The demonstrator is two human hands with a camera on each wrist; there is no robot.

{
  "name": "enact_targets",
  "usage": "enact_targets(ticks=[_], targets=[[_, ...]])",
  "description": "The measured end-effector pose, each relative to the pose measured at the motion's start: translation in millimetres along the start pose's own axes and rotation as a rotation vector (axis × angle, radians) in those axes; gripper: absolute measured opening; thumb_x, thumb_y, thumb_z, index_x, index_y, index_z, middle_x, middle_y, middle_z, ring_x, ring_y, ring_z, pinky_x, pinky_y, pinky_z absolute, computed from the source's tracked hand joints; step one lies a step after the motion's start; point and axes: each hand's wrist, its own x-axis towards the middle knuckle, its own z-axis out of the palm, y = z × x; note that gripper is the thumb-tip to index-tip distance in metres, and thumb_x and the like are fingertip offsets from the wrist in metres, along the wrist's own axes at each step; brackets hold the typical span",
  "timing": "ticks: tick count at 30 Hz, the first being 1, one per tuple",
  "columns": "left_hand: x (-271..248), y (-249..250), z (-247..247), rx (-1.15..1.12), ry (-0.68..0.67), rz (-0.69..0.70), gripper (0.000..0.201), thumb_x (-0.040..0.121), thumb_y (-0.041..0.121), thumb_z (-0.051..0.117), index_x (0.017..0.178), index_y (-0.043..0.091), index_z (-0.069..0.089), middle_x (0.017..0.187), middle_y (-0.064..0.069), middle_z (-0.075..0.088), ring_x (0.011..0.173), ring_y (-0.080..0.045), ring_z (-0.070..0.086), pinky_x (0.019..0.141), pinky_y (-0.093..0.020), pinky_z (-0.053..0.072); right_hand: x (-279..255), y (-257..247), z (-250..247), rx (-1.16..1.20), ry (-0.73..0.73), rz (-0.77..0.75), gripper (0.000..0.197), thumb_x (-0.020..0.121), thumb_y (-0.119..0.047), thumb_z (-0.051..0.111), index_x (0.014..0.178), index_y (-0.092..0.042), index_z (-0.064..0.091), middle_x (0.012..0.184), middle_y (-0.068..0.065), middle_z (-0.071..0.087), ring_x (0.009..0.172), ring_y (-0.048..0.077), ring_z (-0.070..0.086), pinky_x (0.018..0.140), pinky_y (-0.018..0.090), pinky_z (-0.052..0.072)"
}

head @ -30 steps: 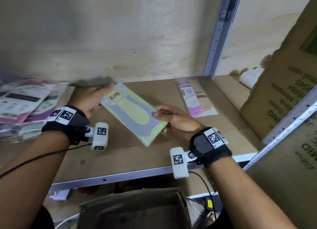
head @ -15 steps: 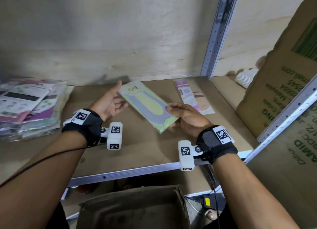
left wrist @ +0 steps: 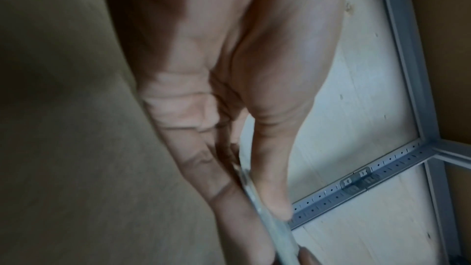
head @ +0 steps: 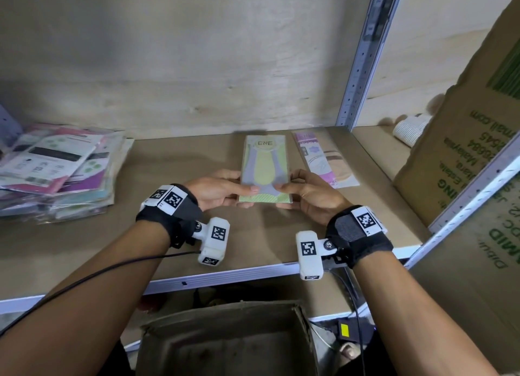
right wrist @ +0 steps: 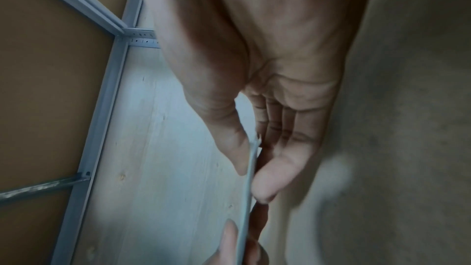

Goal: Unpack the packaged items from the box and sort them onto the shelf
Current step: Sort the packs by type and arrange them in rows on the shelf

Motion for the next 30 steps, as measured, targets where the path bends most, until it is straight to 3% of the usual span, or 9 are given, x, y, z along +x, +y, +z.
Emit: enact_targets(ticks=[5,8,13,15,19,21,23,25,30], targets=[[-8,3,-7,-0.019,0.04,-0.034,0.025,0.093,0.011,0.065,0.118,0.007,0.069,0.111,-0.012,0.076,0.091,-0.021,0.075,0.074,-0.024,0.061,3,-3,1,-0.128,0.037,-0.015,0.03,0.083,-0.001,0.075,0.087,-0.015,0.048,0.076,0.004,0.072,0.06,0.016,0.063,0.05,0.026,0.047],[-8,3,-9,0.086,0.144,-0.031,0.03,0.088,0.017,0.074,0.115,0.004,0.072,0.109,-0.013,0.076,0.083,-0.015,0.074,0.07,-0.022,0.061,3,-7,1,-0.284,0.074,-0.03,0.03,0.079,-0.006,0.08,0.086,-0.012,0.052,0.064,0.003,0.065,0.053,0.018,0.051,0.047,0.025,0.042],[-6,-2,-8,0.232,0.364,-0.038,0.037,0.077,0.021,0.085,0.104,-0.002,0.073,0.085,-0.017,0.076,0.062,-0.012,0.072,0.059,-0.022,0.06,3,-11,4,-0.518,0.112,0.016,0.038,0.079,-0.016,0.083,0.106,0.0,0.06,0.059,0.006,0.065,0.048,0.015,0.053,0.048,0.023,0.044],[-8,-1,-8,0.26,0.387,-0.069,0.04,0.075,0.024,0.086,0.102,-0.002,0.072,0.078,-0.016,0.072,0.057,-0.013,0.071,0.06,-0.024,0.062,4,-11,5,-0.572,0.145,0.022,0.044,0.079,-0.015,0.082,0.113,0.002,0.06,0.065,0.007,0.066,0.054,0.017,0.056,0.053,0.026,0.048],[-15,9,-13,0.302,0.402,-0.195,0.062,0.073,0.035,0.087,0.115,0.007,0.052,0.094,-0.022,0.068,0.066,-0.02,0.074,0.06,-0.026,0.062,6,-13,8,-0.612,0.155,0.031,0.051,0.079,-0.02,0.083,0.12,-0.005,0.057,0.092,0.008,0.068,0.083,0.024,0.067,0.084,0.038,0.06],[-17,12,-10,0.298,0.395,-0.207,0.059,0.074,0.033,0.087,0.112,0.013,0.046,0.097,-0.023,0.067,0.074,-0.023,0.074,0.062,-0.026,0.063,5,-14,11,-0.617,0.151,0.014,0.052,0.08,-0.02,0.082,0.123,-0.006,0.056,0.099,0.007,0.067,0.091,0.024,0.069,0.087,0.039,0.059],[-18,13,-5,0.273,0.377,-0.182,0.049,0.077,0.027,0.085,0.108,0.003,0.055,0.099,-0.023,0.068,0.079,-0.023,0.072,0.069,-0.029,0.064,5,-15,14,-0.628,0.152,-0.004,0.052,0.082,-0.02,0.08,0.125,-0.005,0.056,0.108,0.011,0.068,0.099,0.027,0.069,0.089,0.041,0.059],[-16,11,0,0.239,0.363,-0.166,0.049,0.08,0.023,0.083,0.115,-0.003,0.062,0.104,-0.024,0.067,0.082,-0.022,0.07,0.072,-0.03,0.063,5,-15,15,-0.639,0.158,-0.023,0.049,0.085,-0.021,0.077,0.127,-0.006,0.056,0.114,0.014,0.068,0.104,0.03,0.068,0.094,0.044,0.056],[-9,16,7,0.193,0.311,-0.174,0.051,0.083,0.025,0.08,0.122,-0.002,0.062,0.117,-0.022,0.064,0.091,-0.023,0.07,0.088,-0.033,0.061,10,-17,11,-0.646,0.171,-0.048,0.046,0.088,-0.021,0.072,0.13,-0.009,0.054,0.12,0.014,0.065,0.11,0.03,0.065,0.102,0.047,0.05]])
